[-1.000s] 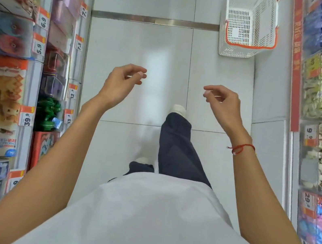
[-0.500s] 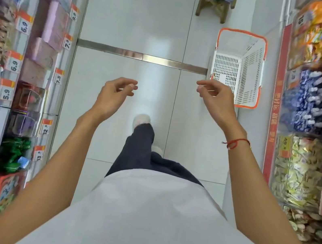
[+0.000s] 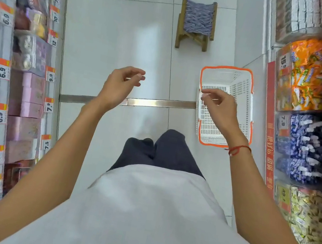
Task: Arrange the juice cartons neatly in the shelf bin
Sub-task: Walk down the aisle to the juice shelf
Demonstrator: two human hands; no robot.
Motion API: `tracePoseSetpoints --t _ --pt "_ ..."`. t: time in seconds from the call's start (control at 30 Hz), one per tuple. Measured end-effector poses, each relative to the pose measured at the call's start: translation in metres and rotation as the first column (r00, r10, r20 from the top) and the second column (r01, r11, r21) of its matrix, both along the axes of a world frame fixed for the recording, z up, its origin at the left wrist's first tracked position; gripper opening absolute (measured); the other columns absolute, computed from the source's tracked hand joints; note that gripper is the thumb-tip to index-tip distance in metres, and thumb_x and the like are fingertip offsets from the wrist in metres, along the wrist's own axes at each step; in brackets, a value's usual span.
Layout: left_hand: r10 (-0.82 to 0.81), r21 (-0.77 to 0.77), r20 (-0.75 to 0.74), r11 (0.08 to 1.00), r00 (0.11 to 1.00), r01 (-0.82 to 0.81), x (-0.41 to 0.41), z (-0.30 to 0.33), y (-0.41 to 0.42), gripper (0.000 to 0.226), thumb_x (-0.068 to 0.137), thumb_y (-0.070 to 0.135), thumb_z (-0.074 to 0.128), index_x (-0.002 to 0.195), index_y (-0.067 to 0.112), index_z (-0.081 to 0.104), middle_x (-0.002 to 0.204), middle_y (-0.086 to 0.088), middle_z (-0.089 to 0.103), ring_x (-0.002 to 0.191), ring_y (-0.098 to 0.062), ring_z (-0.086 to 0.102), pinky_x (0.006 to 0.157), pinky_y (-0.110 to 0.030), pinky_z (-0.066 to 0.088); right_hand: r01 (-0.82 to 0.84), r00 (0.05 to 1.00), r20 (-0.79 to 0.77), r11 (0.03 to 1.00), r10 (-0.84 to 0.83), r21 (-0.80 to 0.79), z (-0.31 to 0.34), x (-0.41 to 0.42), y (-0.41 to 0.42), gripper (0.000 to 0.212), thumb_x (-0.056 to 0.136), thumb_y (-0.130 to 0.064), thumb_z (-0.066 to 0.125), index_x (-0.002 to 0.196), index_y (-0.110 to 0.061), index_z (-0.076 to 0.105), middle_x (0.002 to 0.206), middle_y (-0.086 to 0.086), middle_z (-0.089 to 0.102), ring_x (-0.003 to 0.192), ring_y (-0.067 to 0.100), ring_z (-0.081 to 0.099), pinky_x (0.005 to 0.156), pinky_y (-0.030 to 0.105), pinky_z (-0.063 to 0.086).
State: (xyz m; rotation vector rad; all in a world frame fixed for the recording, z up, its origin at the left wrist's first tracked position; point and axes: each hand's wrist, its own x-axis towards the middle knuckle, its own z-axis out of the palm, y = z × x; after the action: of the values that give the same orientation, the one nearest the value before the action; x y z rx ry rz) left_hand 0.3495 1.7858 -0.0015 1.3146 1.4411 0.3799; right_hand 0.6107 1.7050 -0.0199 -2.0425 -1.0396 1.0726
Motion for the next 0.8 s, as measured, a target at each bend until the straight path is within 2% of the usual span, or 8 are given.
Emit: tracePoseSetpoints --t 0.13,0.2,0.33,0.5,0.7,0.8 --pt "-0.066 0.016 -0.011 0.998 0.998 0.066 0.037 0.003 0.093 0.023 0.1 0.022 0.049 0.116 0.018 0.065 0.112 0.002 0.069 0.097 -0.012 0.067 0.088 -0.026 0.048 0.064 0.998 0.0 0.998 -0.064 -0.009 -0.004 0.032 0.073 0.017 0.092 -0.016 0.061 0.104 -0.018 0.072 0.105 -0.002 0.071 0.092 0.006 0.063 0.078 0.009 0.047" --pt "-0.099 0.019 -0.023 0.995 0.995 0.099 0.056 0.0 0.135 0.025 0.1 0.024 0.049 0.118 0.018 0.065 0.113 0.002 0.069 0.1 -0.013 0.066 0.09 -0.028 0.047 0.079 0.997 -0.003 0.997 -0.08 -0.018 -0.009 0.05 0.111 0.017 0.093 -0.017 0.06 0.105 -0.019 0.072 0.104 -0.001 0.07 0.092 0.006 0.063 0.079 0.012 0.05" --pt "-0.101 -0.002 -0.042 0.995 0.994 0.101 0.098 -0.003 0.216 0.027 0.101 0.024 0.047 0.122 0.016 0.064 0.118 -0.001 0.067 0.103 -0.015 0.065 0.093 -0.03 0.048 0.079 0.997 -0.016 0.996 -0.08 -0.048 -0.005 0.09 0.195 0.016 0.092 -0.018 0.061 0.102 -0.024 0.071 0.1 0.003 0.071 0.097 0.019 0.066 0.09 0.03 0.054" --pt "-0.129 -0.02 -0.041 0.991 0.991 0.129 0.144 -0.003 0.306 0.026 0.101 0.024 0.047 0.121 0.017 0.063 0.119 -0.002 0.067 0.104 -0.015 0.064 0.095 -0.034 0.048 0.052 0.998 0.035 0.999 -0.052 0.004 0.013 0.143 0.299 0.014 0.09 -0.018 0.062 0.099 -0.025 0.072 0.095 0.002 0.072 0.094 0.019 0.068 0.091 0.036 0.054" --pt "-0.213 0.023 -0.023 0.977 0.977 0.214 0.195 0.008 0.426 0.022 0.1 0.027 0.049 0.116 0.022 0.064 0.113 0.004 0.068 0.101 -0.012 0.066 0.096 -0.034 0.049 0.131 0.99 0.039 0.985 -0.136 0.109 0.028 0.188 0.41 0.014 0.09 -0.019 0.062 0.098 -0.026 0.071 0.09 -0.009 0.069 0.09 0.013 0.067 0.085 0.025 0.054" --pt "-0.303 0.031 -0.019 0.952 0.953 0.303 0.223 0.01 0.491 0.019 0.1 0.026 0.05 0.112 0.024 0.065 0.111 0.006 0.068 0.1 -0.012 0.066 0.096 -0.033 0.049 0.231 0.971 0.037 0.967 -0.236 0.111 0.024 0.2 0.449 0.015 0.09 -0.019 0.062 0.1 -0.023 0.071 0.092 -0.007 0.07 0.091 0.013 0.067 0.084 0.022 0.053"
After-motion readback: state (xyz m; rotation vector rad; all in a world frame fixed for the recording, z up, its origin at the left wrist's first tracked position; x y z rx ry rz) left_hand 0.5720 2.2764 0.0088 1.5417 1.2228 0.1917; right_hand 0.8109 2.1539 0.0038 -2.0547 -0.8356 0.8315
